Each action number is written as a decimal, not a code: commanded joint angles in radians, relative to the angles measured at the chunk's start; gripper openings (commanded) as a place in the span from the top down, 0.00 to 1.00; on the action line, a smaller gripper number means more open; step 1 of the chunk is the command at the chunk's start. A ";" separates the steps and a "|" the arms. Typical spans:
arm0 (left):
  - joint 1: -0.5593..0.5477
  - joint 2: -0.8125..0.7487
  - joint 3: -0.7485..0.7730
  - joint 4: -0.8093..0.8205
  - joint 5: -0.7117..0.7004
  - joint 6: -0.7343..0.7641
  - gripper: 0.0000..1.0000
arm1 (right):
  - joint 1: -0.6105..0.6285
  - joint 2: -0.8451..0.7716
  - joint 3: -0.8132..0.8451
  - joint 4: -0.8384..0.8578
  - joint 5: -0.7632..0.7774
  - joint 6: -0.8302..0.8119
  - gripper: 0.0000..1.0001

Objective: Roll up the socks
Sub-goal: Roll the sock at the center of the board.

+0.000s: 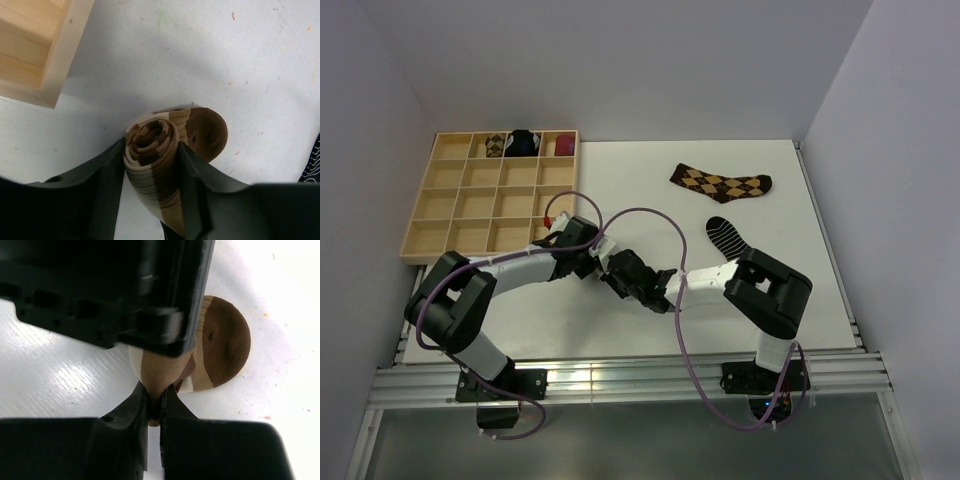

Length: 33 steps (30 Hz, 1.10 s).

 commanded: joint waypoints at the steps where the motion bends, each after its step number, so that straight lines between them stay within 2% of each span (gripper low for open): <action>1: -0.021 -0.027 -0.036 -0.003 0.021 0.019 0.49 | -0.042 0.005 0.022 0.014 -0.139 0.082 1.00; 9: -0.021 -0.147 -0.106 0.096 0.001 0.022 0.26 | -0.254 -0.021 0.014 -0.053 -0.569 0.240 1.00; 13: -0.021 -0.222 -0.157 0.145 -0.019 0.010 0.24 | -0.341 0.020 0.084 -0.135 -0.774 0.290 1.00; 17: -0.020 -0.251 -0.206 0.211 -0.030 0.001 0.26 | -0.373 0.100 0.167 -0.214 -0.894 0.320 1.00; 21: -0.020 -0.222 -0.198 0.209 -0.022 -0.010 0.28 | -0.381 0.158 0.255 -0.316 -0.920 0.342 1.00; 33: -0.018 -0.177 -0.241 0.221 -0.062 -0.114 0.34 | -0.412 0.266 0.318 -0.360 -1.022 0.448 1.00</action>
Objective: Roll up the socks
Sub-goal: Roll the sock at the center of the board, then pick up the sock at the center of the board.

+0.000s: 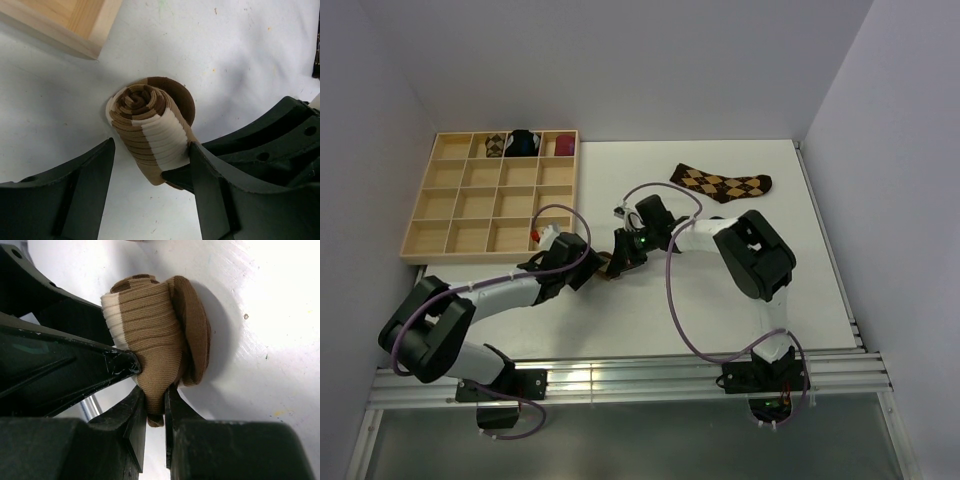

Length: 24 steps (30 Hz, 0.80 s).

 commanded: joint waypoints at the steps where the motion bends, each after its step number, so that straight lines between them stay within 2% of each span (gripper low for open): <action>1: -0.002 0.014 -0.014 0.016 -0.043 -0.038 0.34 | -0.008 0.035 0.006 -0.054 -0.040 0.044 1.00; 7: 0.006 0.083 -0.004 -0.022 -0.032 -0.055 0.40 | -0.008 0.015 -0.019 -0.042 -0.038 0.038 1.00; 10: 0.009 0.114 0.001 -0.045 -0.011 -0.058 0.45 | -0.008 -0.023 -0.062 -0.006 -0.009 0.024 0.89; 11: 0.009 0.118 0.007 -0.045 -0.007 -0.055 0.48 | -0.008 -0.060 -0.079 0.000 0.011 0.016 0.78; 17: 0.010 0.125 0.024 -0.116 -0.006 -0.035 0.56 | -0.004 -0.259 -0.206 0.128 0.123 -0.039 0.50; 24: 0.010 0.134 0.044 -0.130 0.002 -0.015 0.57 | 0.051 -0.445 -0.330 0.233 0.426 -0.171 0.38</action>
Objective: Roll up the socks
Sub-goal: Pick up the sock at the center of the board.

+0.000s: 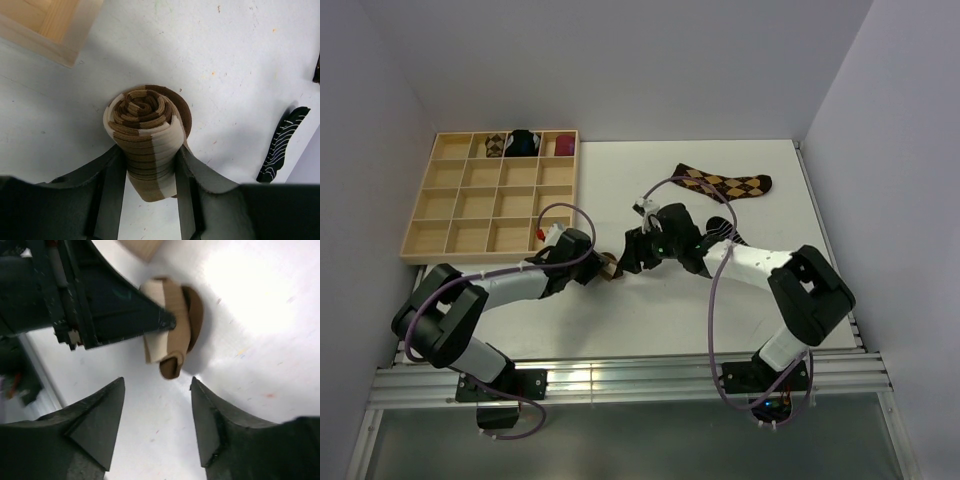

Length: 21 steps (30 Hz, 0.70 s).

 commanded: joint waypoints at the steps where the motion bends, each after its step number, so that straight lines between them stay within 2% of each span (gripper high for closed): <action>1: 0.007 0.043 -0.004 -0.140 -0.025 0.041 0.57 | 0.061 -0.079 -0.039 0.107 0.227 -0.107 0.36; 5: 0.007 0.047 0.004 -0.141 -0.016 0.047 0.57 | 0.151 -0.075 -0.044 0.141 0.354 -0.196 0.29; 11: 0.007 0.054 0.013 -0.140 -0.007 0.056 0.57 | 0.254 -0.020 -0.018 0.172 0.480 -0.276 0.28; 21: 0.007 0.063 0.018 -0.134 0.004 0.069 0.56 | 0.288 0.105 0.016 0.187 0.509 -0.313 0.28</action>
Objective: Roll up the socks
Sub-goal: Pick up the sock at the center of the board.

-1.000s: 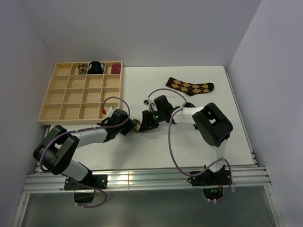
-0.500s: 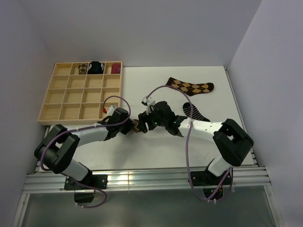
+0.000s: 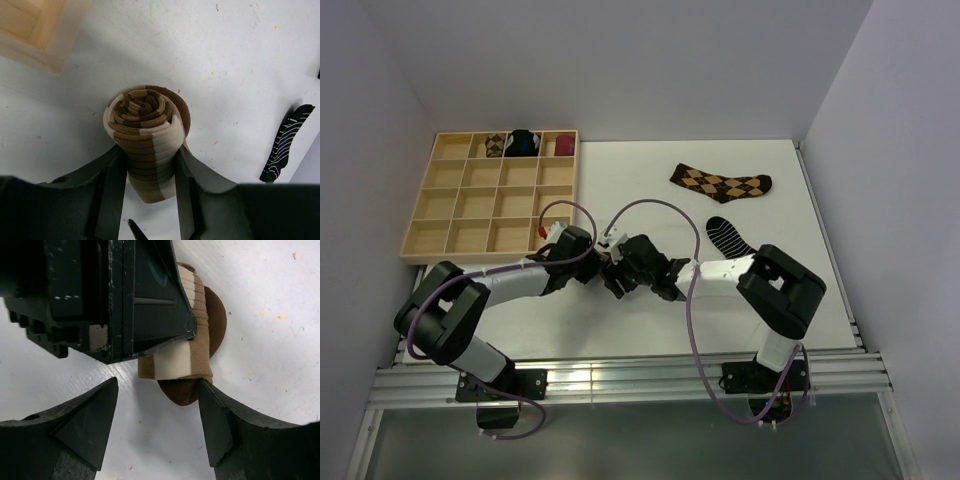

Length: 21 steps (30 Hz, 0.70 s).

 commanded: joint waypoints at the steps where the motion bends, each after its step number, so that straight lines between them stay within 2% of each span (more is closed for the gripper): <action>1: 0.004 0.044 -0.007 -0.115 -0.011 0.044 0.56 | 0.014 0.026 0.043 0.056 0.059 -0.031 0.28; 12: 0.002 0.066 -0.001 -0.095 0.012 0.060 0.55 | 0.014 0.100 0.080 0.079 0.059 -0.020 0.29; 15: 0.002 0.070 -0.001 -0.084 0.024 0.066 0.55 | 0.014 0.115 0.085 0.089 0.056 -0.008 0.35; 18: 0.002 0.072 -0.002 -0.072 0.036 0.072 0.54 | 0.012 0.132 0.088 0.090 0.052 0.002 0.48; 21: 0.002 0.067 -0.009 -0.058 0.041 0.073 0.52 | 0.004 0.142 0.082 0.093 0.040 0.023 0.67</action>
